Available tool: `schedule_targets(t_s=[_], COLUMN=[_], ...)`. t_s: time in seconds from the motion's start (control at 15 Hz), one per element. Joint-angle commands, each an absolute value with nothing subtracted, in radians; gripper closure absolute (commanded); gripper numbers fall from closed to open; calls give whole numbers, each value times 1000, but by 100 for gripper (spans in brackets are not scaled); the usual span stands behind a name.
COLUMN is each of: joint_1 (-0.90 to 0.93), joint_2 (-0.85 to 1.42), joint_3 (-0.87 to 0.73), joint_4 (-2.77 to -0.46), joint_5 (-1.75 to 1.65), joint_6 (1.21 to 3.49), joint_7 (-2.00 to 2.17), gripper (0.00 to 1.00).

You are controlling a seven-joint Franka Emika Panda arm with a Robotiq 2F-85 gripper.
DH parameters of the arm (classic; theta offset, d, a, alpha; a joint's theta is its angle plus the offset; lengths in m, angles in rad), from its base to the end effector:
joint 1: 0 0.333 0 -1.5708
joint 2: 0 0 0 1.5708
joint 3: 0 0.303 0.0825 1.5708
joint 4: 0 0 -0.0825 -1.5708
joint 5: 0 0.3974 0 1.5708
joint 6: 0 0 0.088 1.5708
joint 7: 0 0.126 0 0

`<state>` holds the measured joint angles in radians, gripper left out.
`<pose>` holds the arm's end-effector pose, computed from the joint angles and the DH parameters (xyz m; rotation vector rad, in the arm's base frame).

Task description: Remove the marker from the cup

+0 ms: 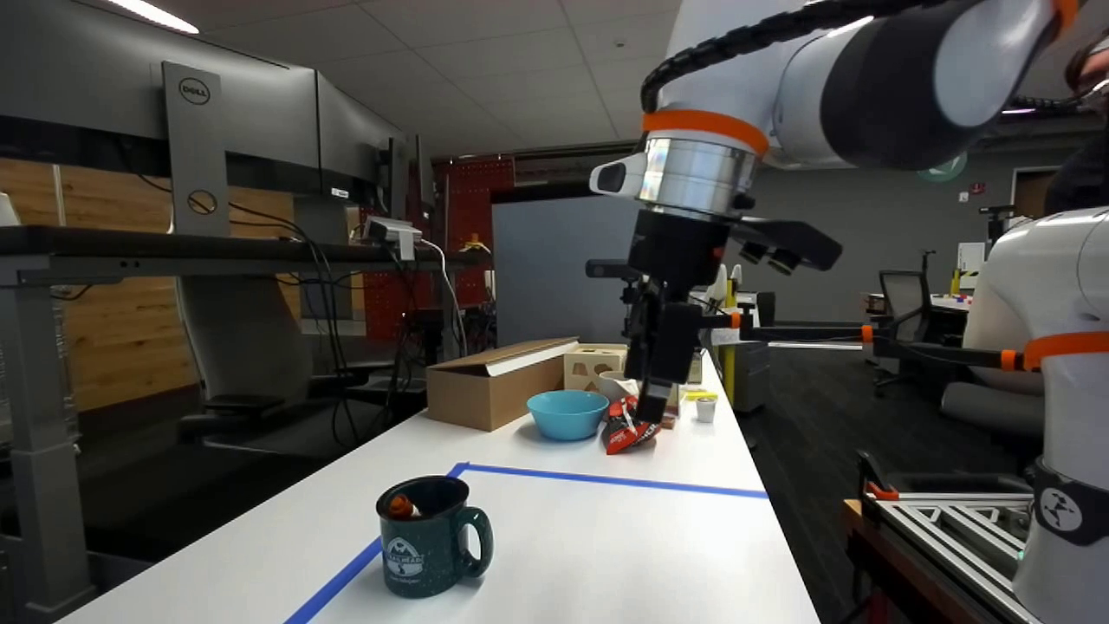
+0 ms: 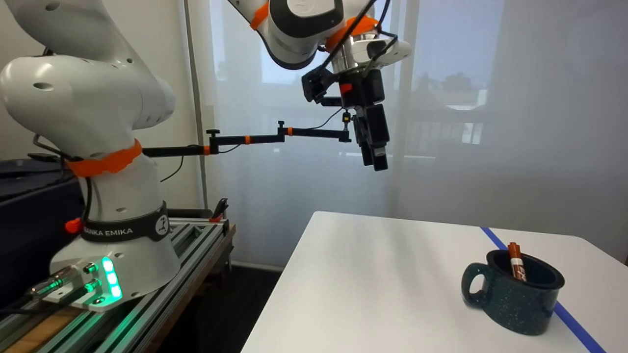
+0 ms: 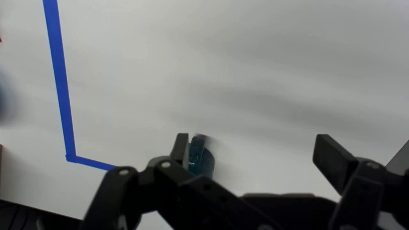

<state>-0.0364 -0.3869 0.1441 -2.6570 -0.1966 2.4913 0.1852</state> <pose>0.4309 0.0416 0.3470 2.9620 0.0916 0.3542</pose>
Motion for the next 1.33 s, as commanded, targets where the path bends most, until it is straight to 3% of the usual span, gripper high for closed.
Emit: schedule_targets(t_s=[0.0,0.4,0.73,0.8,1.27], joint_1=[-43,-19,-63,-48,-66], joint_2=[-228,12,171,106,172], joint_3=[65,-38,-2,-5,2], joint_4=[-2521,-2269,-2071,-2172,-2090], joint_5=[-223,-100,132,61,96], joint_6=[2555,2545,2439,2503,2468], joint_7=[9,-346,-725,-596,-689], gripper=[0,0,0,0,0])
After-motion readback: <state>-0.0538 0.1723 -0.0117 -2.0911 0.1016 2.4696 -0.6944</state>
